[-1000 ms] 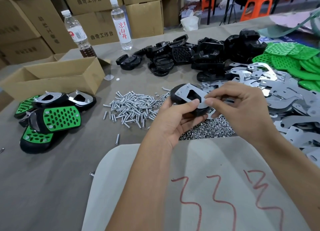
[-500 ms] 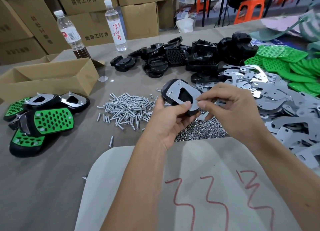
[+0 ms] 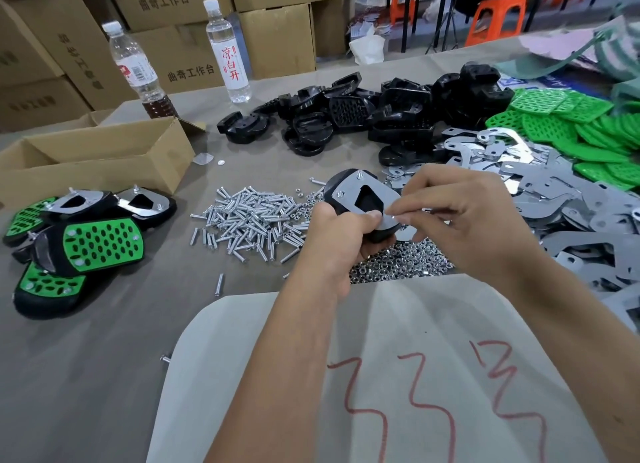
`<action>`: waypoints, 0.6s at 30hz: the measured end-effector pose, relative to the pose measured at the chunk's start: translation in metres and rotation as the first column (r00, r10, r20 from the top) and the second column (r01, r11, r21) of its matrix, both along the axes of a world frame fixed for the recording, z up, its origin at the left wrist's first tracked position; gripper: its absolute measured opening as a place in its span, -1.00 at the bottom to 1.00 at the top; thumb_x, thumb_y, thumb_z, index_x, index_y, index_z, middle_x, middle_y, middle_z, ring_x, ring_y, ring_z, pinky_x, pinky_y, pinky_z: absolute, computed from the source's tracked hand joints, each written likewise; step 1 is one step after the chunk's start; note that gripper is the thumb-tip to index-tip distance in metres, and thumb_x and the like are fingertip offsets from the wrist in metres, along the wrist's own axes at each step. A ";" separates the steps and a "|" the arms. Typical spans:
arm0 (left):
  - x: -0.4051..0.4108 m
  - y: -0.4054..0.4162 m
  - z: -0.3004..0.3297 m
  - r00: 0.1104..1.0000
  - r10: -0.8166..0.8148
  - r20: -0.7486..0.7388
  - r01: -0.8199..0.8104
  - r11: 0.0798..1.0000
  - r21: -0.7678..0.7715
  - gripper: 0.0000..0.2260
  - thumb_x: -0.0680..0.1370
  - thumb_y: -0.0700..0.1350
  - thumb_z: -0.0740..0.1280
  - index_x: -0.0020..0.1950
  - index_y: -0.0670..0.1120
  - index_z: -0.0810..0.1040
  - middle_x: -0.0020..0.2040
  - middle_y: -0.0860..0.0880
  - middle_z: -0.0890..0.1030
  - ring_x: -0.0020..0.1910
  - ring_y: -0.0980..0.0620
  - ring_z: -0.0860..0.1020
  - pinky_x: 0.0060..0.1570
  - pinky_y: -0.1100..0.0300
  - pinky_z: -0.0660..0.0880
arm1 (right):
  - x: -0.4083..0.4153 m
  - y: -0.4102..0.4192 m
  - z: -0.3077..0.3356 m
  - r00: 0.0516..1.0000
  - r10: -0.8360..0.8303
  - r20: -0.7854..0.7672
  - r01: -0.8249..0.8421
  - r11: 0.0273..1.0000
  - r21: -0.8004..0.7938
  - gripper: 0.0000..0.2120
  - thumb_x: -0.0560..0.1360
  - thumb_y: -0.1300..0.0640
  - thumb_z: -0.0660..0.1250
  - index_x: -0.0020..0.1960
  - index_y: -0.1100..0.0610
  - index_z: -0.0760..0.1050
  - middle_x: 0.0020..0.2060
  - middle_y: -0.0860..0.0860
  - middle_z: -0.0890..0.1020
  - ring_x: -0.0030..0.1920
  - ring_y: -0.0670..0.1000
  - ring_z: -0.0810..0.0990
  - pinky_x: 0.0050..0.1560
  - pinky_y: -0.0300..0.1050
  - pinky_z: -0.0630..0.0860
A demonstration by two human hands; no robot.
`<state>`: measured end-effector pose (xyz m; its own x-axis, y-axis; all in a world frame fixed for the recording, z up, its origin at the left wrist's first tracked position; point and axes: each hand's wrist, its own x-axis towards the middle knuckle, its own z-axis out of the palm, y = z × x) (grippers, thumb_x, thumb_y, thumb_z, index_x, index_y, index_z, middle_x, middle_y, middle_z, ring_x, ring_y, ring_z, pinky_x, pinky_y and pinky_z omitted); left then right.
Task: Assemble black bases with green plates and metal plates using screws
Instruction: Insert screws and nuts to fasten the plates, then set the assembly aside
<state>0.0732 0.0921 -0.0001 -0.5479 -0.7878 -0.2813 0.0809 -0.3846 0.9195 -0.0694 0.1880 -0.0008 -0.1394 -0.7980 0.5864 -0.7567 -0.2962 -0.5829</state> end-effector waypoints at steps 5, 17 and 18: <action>0.002 0.000 0.000 0.999 -0.025 -0.039 0.022 0.998 -0.066 -0.78 0.59 -0.40 0.35 0.21 -0.25 0.48 0.05 -0.22 0.70 -0.20 -0.02 0.71 -0.18 0.11 0.67 | -0.002 0.001 -0.002 0.992 0.016 0.126 -0.020 0.999 0.033 -0.84 0.51 0.38 0.49 -0.04 0.15 0.75 -0.15 0.02 0.62 -0.21 0.07 0.65 -0.27 -0.12 0.68; 0.006 0.002 0.003 0.981 -0.113 -0.160 0.109 0.994 -0.030 -0.57 0.55 -0.41 0.40 0.37 -0.19 0.39 0.10 -0.21 0.72 -0.06 -0.17 0.72 -0.12 0.11 0.67 | -0.004 -0.002 -0.009 0.931 -0.028 0.363 0.029 1.000 0.003 -0.92 0.42 0.18 0.60 -0.14 0.06 0.73 -0.27 -0.04 0.60 -0.32 0.00 0.56 -0.43 0.00 0.55; 0.006 0.001 0.003 0.984 -0.105 -0.141 0.102 0.994 -0.030 -0.57 0.54 -0.40 0.41 0.37 -0.20 0.41 0.09 -0.21 0.72 -0.09 -0.15 0.72 -0.13 0.11 0.68 | -0.003 -0.002 -0.009 0.931 -0.005 0.366 0.003 1.000 0.007 -0.91 0.43 0.21 0.59 -0.11 0.05 0.74 -0.26 -0.04 0.60 -0.31 0.00 0.57 -0.41 -0.08 0.55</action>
<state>0.0793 0.0929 0.0027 -0.6599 -0.7301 -0.1775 0.1721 -0.3768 0.9102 -0.0726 0.1857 -0.0101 -0.3467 -0.8002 0.4894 -0.4917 -0.2894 -0.8213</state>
